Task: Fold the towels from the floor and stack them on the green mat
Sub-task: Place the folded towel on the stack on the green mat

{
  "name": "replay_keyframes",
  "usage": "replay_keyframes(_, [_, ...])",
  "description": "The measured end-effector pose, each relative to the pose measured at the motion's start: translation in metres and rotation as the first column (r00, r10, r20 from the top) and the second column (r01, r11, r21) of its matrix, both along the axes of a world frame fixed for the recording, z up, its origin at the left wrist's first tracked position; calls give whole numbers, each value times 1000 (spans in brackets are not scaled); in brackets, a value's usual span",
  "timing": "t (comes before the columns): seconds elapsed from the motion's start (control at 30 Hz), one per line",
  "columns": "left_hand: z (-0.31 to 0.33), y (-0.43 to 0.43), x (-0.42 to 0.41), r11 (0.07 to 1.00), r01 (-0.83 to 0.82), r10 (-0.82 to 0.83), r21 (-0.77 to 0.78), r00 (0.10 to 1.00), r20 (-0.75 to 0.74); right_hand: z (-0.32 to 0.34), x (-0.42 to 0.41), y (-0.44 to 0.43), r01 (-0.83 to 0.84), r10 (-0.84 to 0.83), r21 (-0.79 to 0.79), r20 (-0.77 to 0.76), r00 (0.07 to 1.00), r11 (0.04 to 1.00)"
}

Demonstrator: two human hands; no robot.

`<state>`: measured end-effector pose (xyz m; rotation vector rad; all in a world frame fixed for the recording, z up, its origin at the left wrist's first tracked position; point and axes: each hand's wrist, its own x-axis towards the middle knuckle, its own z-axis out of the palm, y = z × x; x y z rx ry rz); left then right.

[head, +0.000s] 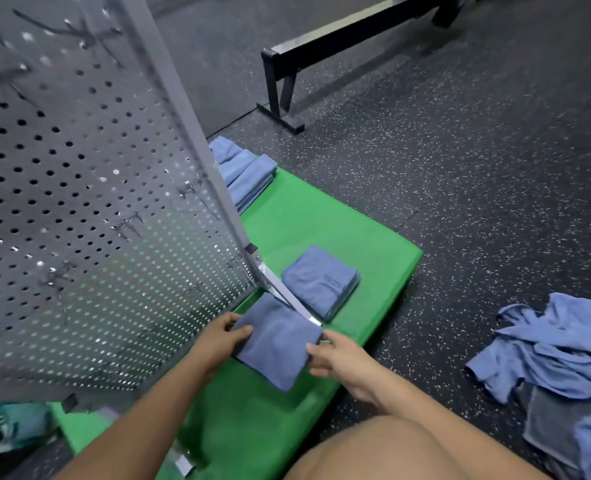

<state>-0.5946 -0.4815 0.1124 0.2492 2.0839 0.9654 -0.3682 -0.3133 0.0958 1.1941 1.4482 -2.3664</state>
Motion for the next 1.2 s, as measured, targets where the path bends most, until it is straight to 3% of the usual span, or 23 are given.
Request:
replay_keyframes(0.13, [-6,14,-4,999,46,-47,-13,994,-97,-15,-4,3,-16,20,-93,52,998,995])
replay_keyframes(0.33, [-11,22,-3,984,132,-156,-123,963,-219,-24,5,5,62,-61,-86,13,998,994])
replay_keyframes(0.4, [-4,30,0,968,170,-225,-183,914,-337,-22,11,7,84,-84,-42,12,996,996])
replay_keyframes(0.5, [12,50,13,919,285,-389,-272,760,-521,-20,26,17,91,-94,67,48,994,994])
replay_keyframes(0.67, [28,116,74,848,502,-511,-167,696,-504,-12,87,47,54,-103,295,155,983,954])
replay_keyframes(0.8, [22,182,145,696,705,-660,-137,552,-510,-11,168,79,-7,-145,484,277,950,875])
replay_keyframes(0.93, [8,237,221,483,853,-812,-198,353,-465,-12,260,105,-81,-226,603,415,881,793])
replay_keyframes(1.2, [-47,301,323,140,946,-948,-291,43,-315,-52,407,133,-158,-380,642,614,692,750])
